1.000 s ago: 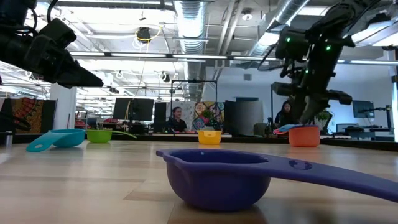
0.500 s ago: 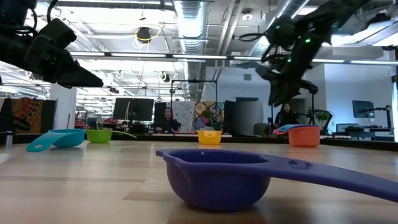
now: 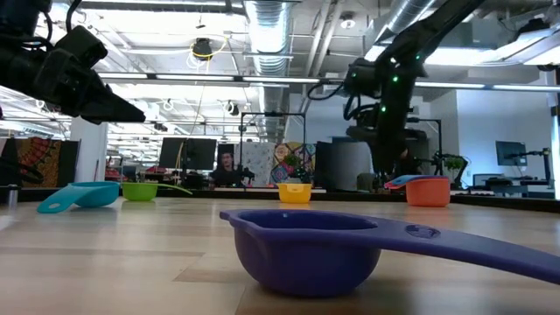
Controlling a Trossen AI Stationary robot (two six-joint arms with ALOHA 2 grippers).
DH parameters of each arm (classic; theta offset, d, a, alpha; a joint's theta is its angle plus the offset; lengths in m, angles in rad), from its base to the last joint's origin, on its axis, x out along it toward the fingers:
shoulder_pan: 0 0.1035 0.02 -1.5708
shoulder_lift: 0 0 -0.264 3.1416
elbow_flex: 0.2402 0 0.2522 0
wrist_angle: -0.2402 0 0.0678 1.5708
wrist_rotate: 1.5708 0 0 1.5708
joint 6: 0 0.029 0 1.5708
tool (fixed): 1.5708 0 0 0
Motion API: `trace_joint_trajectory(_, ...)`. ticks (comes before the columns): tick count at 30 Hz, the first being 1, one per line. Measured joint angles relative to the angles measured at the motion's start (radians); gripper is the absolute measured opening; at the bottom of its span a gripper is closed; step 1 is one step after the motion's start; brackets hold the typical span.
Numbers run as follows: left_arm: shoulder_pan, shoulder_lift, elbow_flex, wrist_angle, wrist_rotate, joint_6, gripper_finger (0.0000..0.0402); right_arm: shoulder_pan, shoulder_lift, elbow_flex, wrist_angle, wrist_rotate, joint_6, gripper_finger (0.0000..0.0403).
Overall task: Nest measuring cups in basket
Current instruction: Stack the blue measuring cup on the red measuring cup
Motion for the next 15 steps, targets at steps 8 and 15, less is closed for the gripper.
trace_joint_trajectory(8,0.0,0.0,0.0,0.0,0.0,0.0,0.0112,-0.007,0.076,0.011,-0.083,-0.022,-0.042,0.0102)
trace_joint_trajectory(15,0.0,0.0,0.0,0.0,0.0,0.0,0.0112,0.022,0.017,0.011,-0.217,-0.051,-0.043,0.0102)
